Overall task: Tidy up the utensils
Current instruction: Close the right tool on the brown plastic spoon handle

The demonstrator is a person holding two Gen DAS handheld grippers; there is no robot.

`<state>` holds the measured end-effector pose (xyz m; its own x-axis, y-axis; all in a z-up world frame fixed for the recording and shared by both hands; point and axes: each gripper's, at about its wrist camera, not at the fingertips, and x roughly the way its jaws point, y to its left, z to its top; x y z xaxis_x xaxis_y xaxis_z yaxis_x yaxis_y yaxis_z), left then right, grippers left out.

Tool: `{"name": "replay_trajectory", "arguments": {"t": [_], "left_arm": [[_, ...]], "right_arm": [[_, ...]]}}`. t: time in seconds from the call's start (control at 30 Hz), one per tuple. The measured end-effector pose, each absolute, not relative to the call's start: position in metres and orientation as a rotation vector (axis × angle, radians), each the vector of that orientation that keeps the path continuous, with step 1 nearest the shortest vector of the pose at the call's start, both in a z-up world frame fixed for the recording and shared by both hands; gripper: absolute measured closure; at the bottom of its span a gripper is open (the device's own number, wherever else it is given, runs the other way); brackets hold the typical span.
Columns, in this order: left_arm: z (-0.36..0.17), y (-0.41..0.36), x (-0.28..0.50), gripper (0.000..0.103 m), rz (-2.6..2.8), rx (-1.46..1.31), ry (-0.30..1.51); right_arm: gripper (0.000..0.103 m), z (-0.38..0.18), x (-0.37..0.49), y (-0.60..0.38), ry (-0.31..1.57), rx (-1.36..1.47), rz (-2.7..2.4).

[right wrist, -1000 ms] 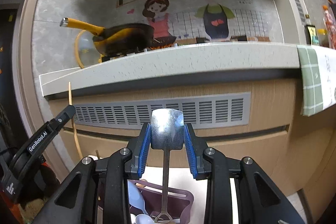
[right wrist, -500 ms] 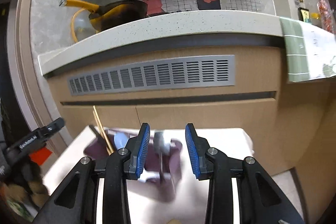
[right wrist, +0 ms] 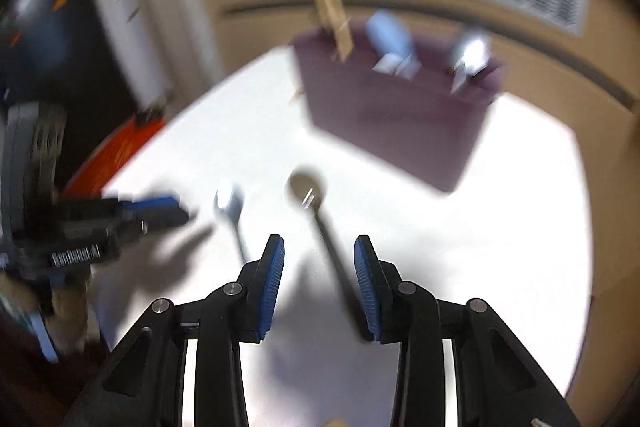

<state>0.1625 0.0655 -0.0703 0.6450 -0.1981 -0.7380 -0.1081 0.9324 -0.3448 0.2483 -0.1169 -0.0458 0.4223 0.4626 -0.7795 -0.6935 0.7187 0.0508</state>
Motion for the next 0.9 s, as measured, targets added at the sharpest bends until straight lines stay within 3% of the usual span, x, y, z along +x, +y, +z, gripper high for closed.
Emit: {"name": "replay_trajectory", "arguments": {"t": [0.2,0.57,0.6,0.9], "left_arm": [[-0.078,0.082,0.161,0.076,0.0,-0.383,0.897],[-0.084,0.069,0.171,0.076,-0.076,-0.38,0.94],[-0.084,0.067,0.172,0.076,-0.077,-0.377,0.941],[-0.077,0.038,0.182,0.076,-0.136,-0.329,0.947]], "right_arm": [[0.069,-0.071,0.269,-0.084,0.862,-0.464,0.726],[0.07,-0.078,0.305,-0.048,0.869,-0.466,0.765],[0.075,-0.078,0.304,-0.05,0.865,-0.46,0.759],[0.075,-0.068,0.299,-0.129,0.887,-0.249,0.555]]}}
